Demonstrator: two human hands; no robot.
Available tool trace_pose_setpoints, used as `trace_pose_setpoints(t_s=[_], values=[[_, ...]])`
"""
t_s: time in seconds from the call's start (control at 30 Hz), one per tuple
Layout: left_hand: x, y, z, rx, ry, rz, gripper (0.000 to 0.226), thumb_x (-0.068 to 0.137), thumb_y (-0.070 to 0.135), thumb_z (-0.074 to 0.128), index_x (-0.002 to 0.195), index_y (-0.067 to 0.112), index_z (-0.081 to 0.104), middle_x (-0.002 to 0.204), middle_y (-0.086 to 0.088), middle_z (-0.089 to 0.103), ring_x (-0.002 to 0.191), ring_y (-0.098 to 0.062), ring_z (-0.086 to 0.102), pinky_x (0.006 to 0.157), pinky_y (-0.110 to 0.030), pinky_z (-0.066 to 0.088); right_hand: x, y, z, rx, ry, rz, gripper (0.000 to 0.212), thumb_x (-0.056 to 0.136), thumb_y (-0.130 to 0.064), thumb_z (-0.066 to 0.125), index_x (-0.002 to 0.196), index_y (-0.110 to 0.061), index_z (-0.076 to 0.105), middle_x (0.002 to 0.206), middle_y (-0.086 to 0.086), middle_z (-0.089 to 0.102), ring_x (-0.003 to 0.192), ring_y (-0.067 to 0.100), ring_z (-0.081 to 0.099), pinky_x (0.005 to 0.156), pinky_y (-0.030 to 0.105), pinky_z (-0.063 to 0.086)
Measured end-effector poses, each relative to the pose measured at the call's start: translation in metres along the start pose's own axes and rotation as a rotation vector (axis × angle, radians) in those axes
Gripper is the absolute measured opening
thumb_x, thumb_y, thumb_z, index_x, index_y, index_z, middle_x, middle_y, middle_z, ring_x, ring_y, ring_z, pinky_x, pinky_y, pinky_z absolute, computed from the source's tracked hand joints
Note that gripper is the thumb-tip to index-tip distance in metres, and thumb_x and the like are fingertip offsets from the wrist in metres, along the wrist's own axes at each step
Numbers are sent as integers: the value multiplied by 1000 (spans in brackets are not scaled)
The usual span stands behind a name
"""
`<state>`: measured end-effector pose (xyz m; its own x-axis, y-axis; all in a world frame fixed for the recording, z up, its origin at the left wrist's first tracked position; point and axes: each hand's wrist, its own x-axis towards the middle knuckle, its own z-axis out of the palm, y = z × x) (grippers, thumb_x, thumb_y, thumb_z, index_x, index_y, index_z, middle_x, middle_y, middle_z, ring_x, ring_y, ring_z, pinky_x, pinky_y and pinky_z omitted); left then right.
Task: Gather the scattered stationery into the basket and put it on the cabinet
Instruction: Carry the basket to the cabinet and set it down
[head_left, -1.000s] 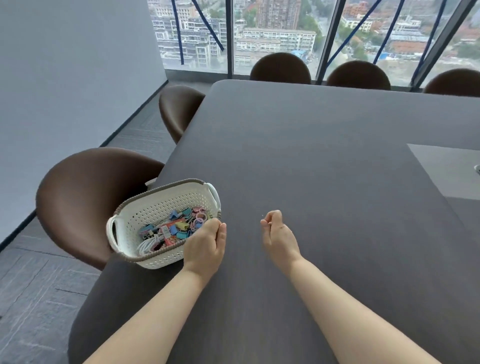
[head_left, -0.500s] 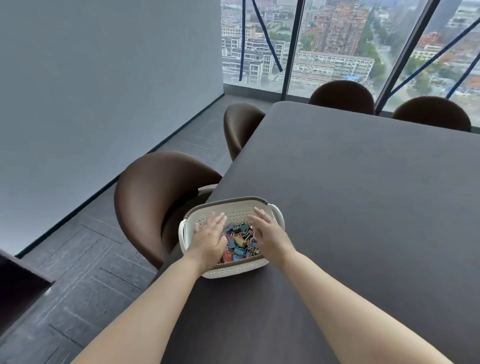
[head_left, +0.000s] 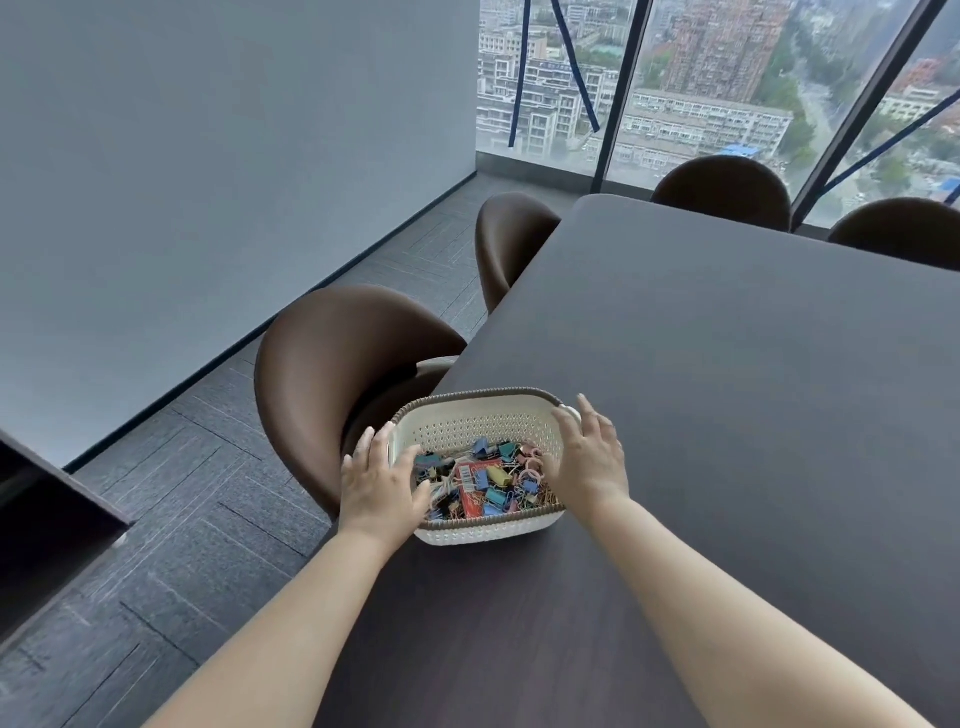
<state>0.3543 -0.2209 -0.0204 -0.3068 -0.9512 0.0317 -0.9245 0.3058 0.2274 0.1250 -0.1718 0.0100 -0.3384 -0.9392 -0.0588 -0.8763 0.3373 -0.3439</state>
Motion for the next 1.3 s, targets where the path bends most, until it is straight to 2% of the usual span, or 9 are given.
trace_pose_setpoints(t_s=[0.13,0.23,0.4,0.53,0.67,0.83,1.03,1.13,1.3], values=[[-16,4,-4,-187,-92,-205,49,91,30,48,137,26,35,154,-14,0,132,-32,33,104,-39,34,-5,7,7,149,-167,132,69,91,-26,52,146,-27,11,158,0,-3,127,30,43,96,40,43],[-32,5,-4,-280,-163,-253,52,93,24,41,142,27,24,149,-12,25,121,-31,46,95,-40,41,-14,11,12,254,-166,126,63,91,-24,50,145,-28,17,156,3,11,115,30,54,88,40,47],[-74,-1,-4,-338,-45,-361,71,95,22,39,146,28,-9,131,-18,50,102,-34,58,79,-39,48,-35,3,18,376,-100,8,73,89,-18,52,145,-35,8,146,3,34,108,29,57,76,34,45],[-106,-20,-7,-351,27,-511,75,94,23,43,146,19,-11,103,-16,63,80,-30,62,67,-38,51,-49,-22,29,402,-112,-15,80,87,-18,56,147,-30,3,149,0,33,121,27,51,89,40,47],[-132,-58,-17,-357,64,-627,75,92,23,45,147,19,-6,79,-5,57,62,-22,54,53,-31,43,-62,-66,44,397,-165,-81,79,87,-18,56,148,-27,6,147,0,36,124,27,47,94,39,43],[-167,-130,-48,-399,190,-741,74,92,22,44,147,23,-5,59,-2,49,45,-16,44,39,-24,31,-71,-157,63,391,-200,-245,78,86,-26,58,147,-29,10,144,-1,39,121,24,50,91,37,45],[-197,-252,-115,-396,381,-807,74,93,21,47,147,22,-4,74,-4,56,58,-24,58,48,-34,47,-79,-316,89,414,-208,-445,79,85,-31,61,146,-30,11,141,2,42,119,25,50,88,37,45],[-211,-318,-153,-341,457,-819,74,92,21,49,147,21,-1,86,-4,58,60,-16,54,46,-25,41,-87,-399,104,422,-214,-505,79,85,-32,62,145,-28,10,140,6,42,117,26,51,85,39,47],[-238,-413,-197,-293,530,-863,74,92,22,49,147,21,-1,80,-1,55,53,-12,50,40,-20,31,-105,-514,130,436,-230,-581,83,82,-38,65,145,-25,12,141,7,42,116,26,52,85,41,48]])
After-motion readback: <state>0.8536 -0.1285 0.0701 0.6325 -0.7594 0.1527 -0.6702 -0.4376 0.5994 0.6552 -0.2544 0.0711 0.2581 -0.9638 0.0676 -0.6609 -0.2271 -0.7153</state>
